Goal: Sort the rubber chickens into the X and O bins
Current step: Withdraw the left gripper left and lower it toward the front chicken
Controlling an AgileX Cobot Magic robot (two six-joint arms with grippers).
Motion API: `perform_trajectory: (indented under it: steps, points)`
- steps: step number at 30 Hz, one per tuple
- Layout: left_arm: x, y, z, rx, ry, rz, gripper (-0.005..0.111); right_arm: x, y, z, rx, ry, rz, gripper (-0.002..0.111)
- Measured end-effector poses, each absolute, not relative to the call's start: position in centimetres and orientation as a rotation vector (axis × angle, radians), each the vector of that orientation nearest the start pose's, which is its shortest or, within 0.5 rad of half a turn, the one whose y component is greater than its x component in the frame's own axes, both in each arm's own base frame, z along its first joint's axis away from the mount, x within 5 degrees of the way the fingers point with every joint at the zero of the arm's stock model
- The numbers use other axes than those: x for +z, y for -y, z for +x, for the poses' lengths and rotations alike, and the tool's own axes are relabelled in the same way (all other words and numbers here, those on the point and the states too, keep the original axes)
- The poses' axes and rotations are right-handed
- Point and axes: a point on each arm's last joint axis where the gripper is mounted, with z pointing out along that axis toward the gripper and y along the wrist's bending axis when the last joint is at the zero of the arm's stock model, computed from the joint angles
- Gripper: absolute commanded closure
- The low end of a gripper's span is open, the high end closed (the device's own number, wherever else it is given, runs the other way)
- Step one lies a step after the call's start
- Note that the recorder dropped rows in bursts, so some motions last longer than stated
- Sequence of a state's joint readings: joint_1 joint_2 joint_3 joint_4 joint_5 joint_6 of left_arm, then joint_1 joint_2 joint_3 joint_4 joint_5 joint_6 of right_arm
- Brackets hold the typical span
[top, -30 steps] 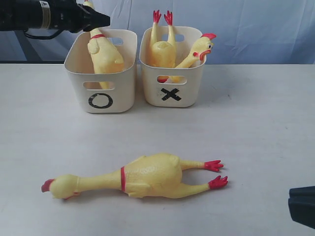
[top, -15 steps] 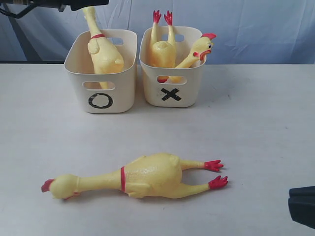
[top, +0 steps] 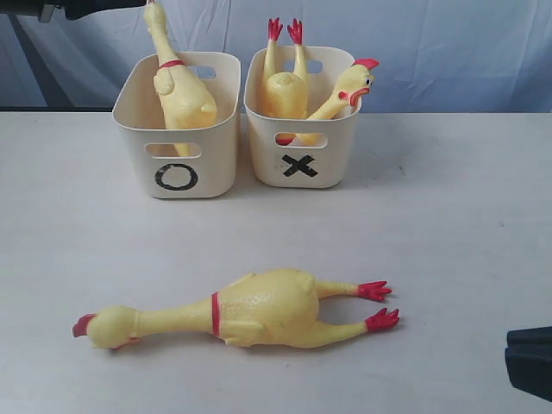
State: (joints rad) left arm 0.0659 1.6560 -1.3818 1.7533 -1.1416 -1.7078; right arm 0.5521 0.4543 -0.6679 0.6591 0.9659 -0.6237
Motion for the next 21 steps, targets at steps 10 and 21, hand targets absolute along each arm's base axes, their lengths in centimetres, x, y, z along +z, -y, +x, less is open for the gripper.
perform_trajectory:
  steps: [10,21]
  points:
    - [33.0,5.4,26.7,-0.75,-1.826,0.689,0.107,33.6,-7.2,3.0,0.762,-1.838,-1.078,0.107]
    - [27.1,5.9,21.1,-0.686,-1.905,0.774,0.107,33.6,-7.2,3.0,0.762,-1.838,-1.078,0.107]
